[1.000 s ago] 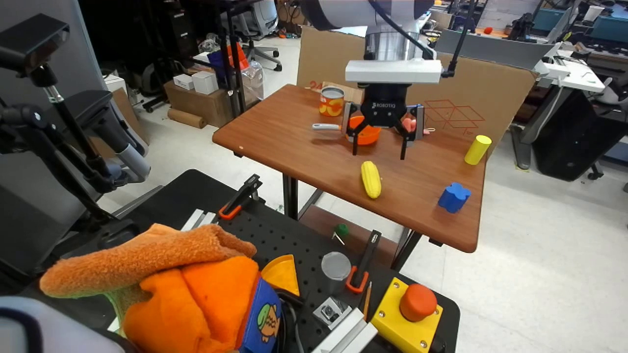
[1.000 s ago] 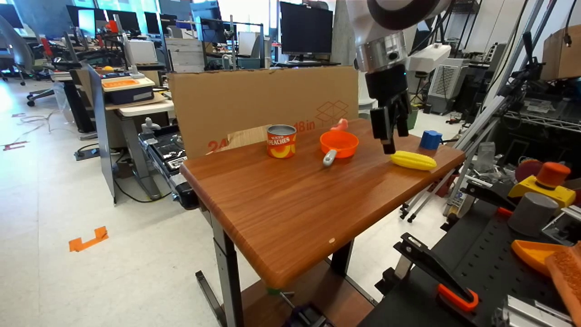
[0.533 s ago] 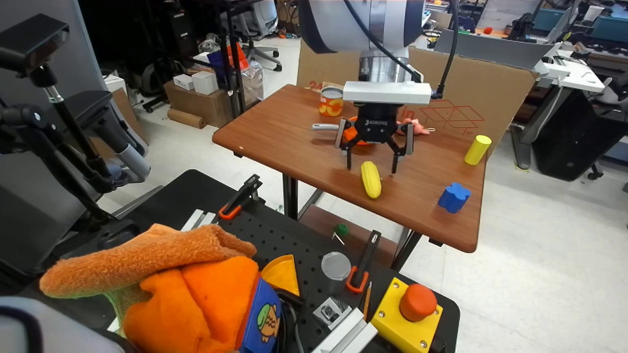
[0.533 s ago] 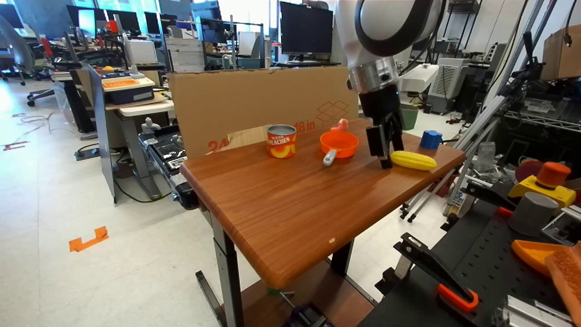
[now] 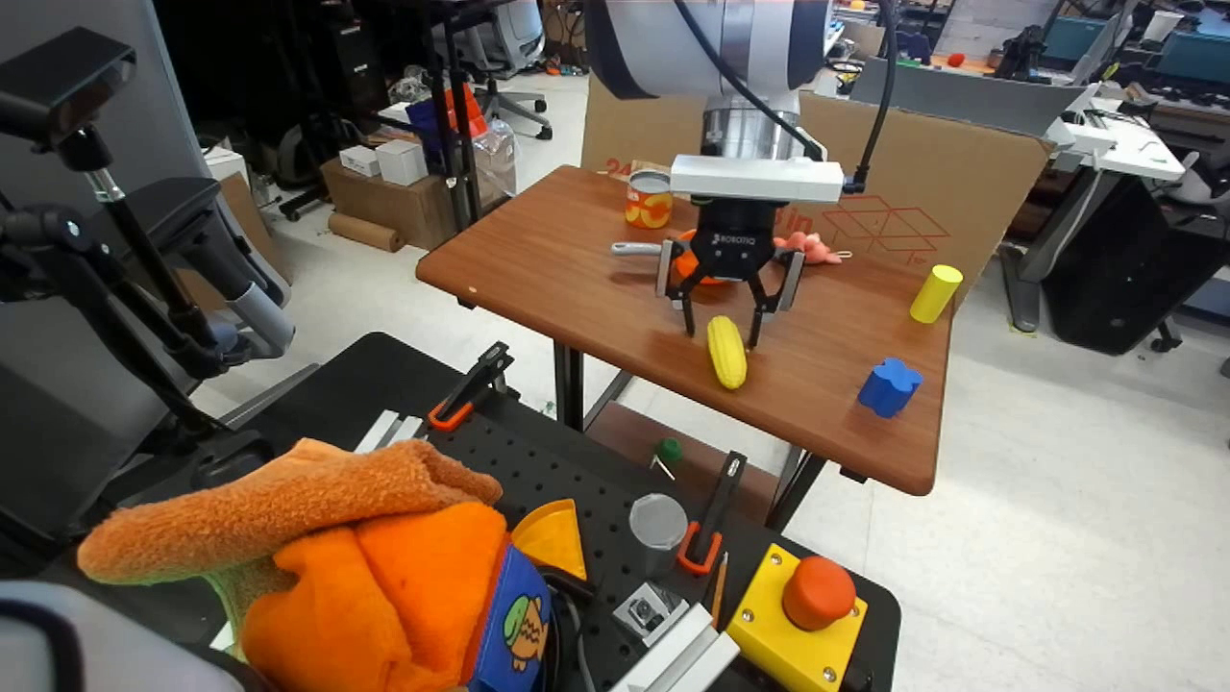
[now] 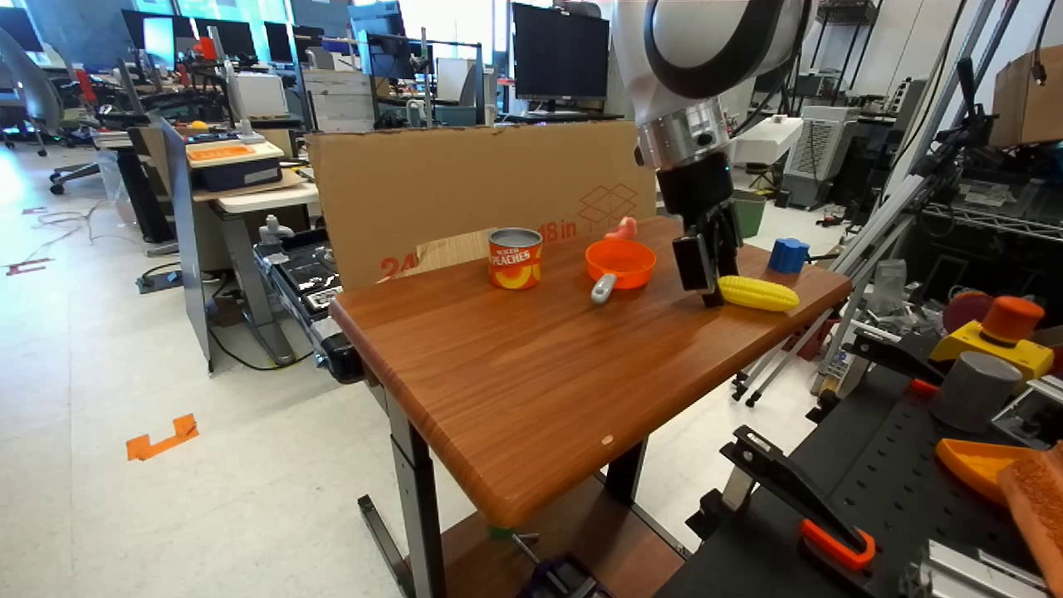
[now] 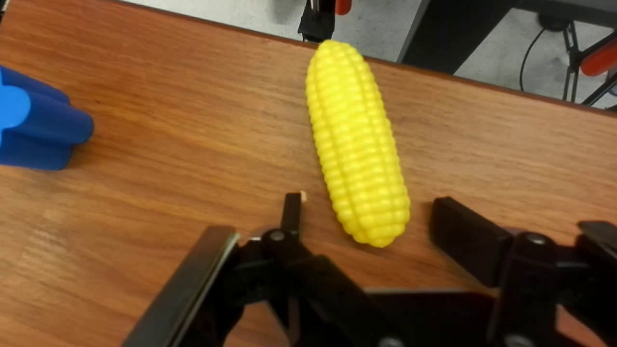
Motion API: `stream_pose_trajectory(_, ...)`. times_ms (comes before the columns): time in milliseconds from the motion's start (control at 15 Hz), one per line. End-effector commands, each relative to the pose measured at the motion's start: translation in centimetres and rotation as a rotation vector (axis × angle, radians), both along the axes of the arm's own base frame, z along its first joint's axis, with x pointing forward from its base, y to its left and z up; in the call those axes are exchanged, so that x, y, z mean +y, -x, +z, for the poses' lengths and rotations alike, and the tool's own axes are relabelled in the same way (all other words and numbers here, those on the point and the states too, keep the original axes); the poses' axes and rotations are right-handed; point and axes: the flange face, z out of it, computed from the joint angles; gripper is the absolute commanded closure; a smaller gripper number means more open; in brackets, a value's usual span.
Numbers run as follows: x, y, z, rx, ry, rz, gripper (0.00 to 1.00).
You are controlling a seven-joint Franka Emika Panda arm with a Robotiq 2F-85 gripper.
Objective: Move the maize cob to the right
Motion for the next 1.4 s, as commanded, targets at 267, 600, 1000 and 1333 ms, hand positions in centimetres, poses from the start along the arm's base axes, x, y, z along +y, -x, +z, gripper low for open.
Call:
stream_pose_trajectory(267,-0.1,0.3,0.7,0.095,-0.033,-0.077,0.89)
stream_pose_trajectory(600,0.6,-0.1,1.8,0.077,-0.069,-0.112,0.89)
stream_pose_trajectory(1000,9.2,-0.1,4.4,0.023,-0.190,-0.100,0.89)
stream_pose_trajectory(1333,17.9,-0.1,4.5,0.047,-0.232,-0.078,0.89)
